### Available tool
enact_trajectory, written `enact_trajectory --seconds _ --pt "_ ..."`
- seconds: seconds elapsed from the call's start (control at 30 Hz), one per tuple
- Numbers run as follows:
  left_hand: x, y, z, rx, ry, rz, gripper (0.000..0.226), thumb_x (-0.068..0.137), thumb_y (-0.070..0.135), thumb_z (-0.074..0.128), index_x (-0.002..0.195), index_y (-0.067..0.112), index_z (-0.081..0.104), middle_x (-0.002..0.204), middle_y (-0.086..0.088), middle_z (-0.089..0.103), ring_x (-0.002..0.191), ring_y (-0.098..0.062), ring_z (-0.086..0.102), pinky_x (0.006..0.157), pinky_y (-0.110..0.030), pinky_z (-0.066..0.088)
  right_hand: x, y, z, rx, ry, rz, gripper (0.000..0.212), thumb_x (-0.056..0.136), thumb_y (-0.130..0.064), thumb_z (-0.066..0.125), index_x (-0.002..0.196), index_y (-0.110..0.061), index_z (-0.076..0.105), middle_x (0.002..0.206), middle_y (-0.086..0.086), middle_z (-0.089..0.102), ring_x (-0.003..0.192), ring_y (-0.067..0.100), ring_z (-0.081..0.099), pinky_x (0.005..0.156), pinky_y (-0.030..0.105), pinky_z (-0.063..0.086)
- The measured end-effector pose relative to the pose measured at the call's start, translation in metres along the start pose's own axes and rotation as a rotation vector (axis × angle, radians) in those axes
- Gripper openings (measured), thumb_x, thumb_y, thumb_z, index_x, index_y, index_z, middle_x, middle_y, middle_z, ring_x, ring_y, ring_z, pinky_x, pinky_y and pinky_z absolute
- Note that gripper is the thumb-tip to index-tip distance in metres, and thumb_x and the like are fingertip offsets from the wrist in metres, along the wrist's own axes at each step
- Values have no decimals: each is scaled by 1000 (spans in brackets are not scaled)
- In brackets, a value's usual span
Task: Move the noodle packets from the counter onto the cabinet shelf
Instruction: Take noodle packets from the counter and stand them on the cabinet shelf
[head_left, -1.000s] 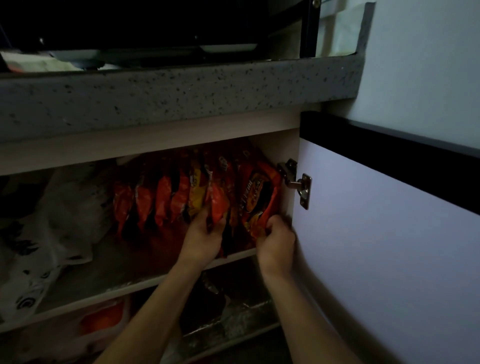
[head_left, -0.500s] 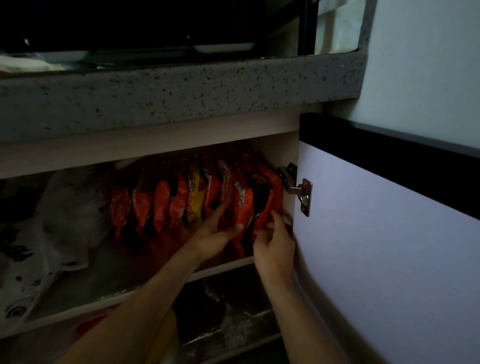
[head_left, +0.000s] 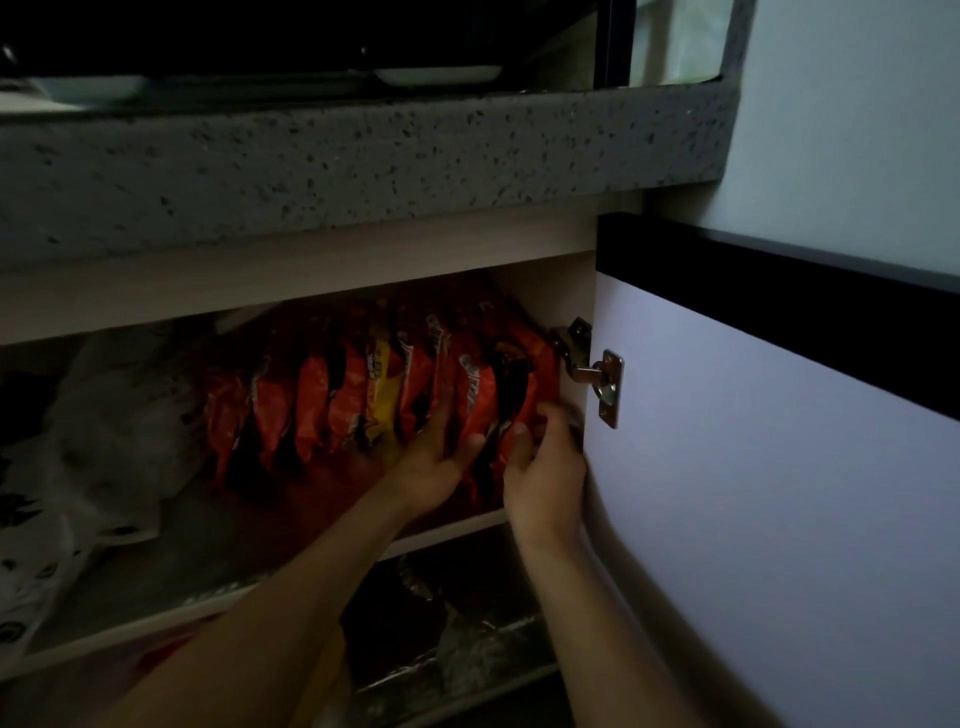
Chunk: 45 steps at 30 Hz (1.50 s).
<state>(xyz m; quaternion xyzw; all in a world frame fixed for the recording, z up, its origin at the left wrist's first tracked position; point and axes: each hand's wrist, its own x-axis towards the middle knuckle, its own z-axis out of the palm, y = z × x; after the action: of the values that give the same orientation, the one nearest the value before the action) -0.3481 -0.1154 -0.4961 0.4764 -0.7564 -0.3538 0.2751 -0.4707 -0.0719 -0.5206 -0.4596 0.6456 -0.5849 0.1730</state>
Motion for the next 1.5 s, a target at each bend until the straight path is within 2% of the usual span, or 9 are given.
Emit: enact_trajectory --seconds 0.2,0.33,0.43,0.53,0.7,0.93,1.2,1.37,1.5 --pt "6 2 2 -10 11 41 77 99 36 48 155 30 -6 152 13 21 129 5 15 105 -12 19 -15 -5 2 -40 99 -168 33 100 -16 50 133 -16 52 134 1 50 118 8 51 83 2 38" --pt "5 -11 2 -24 23 66 88 94 25 60 155 31 -3 154 14 23 140 0 23 110 -13 26 -14 -1 1 -84 -67 -165 64 95 -2 48 153 -25 31 152 4 36 138 17 38 111 23 33" --pt "8 -14 4 48 29 34 92 94 29 61 154 32 -9 161 4 17 146 -11 20 117 -27 21 -9 1 -2 -75 -104 -141 68 94 -1 47 153 -28 29 152 3 35 138 18 38 112 27 33" --pt "9 -10 8 187 81 16 93 94 32 60 154 29 -11 161 -1 14 147 -17 16 109 -21 12 -7 2 -3 -51 -114 -110 62 94 -5 50 150 -28 36 147 3 43 135 19 42 113 36 38" --pt "0 -7 5 81 90 23 99 87 29 71 155 29 -1 156 1 29 143 -16 29 116 -27 22 -7 2 -12 -46 -110 -4 46 90 0 52 132 -18 59 122 3 64 113 18 60 100 33 49" --pt "-69 18 -41 26 250 7 26 87 20 70 113 23 65 103 4 70 90 -6 67 79 -22 54 -36 -35 -53 -72 -304 -39 21 91 -7 61 107 -20 67 98 -10 68 91 0 62 76 11 48" --pt "-208 79 -126 189 337 123 9 85 24 72 93 29 72 84 13 71 77 2 65 67 -14 50 -108 -128 -88 -209 -443 -317 19 91 -16 65 110 -18 67 98 -13 63 83 -9 55 68 0 44" --pt "-281 109 -210 255 486 124 8 84 21 72 90 27 74 78 7 74 72 -8 69 71 -30 56 -137 -230 -87 -197 -504 -532 15 90 -16 66 105 -17 69 92 -9 65 82 -1 59 72 11 48" --pt "-316 123 -279 243 642 105 9 87 17 69 86 26 72 68 6 73 63 -2 67 68 -21 53 -146 -304 -70 -197 -519 -662 11 90 -17 64 100 -15 69 90 -4 68 84 7 63 76 21 52"
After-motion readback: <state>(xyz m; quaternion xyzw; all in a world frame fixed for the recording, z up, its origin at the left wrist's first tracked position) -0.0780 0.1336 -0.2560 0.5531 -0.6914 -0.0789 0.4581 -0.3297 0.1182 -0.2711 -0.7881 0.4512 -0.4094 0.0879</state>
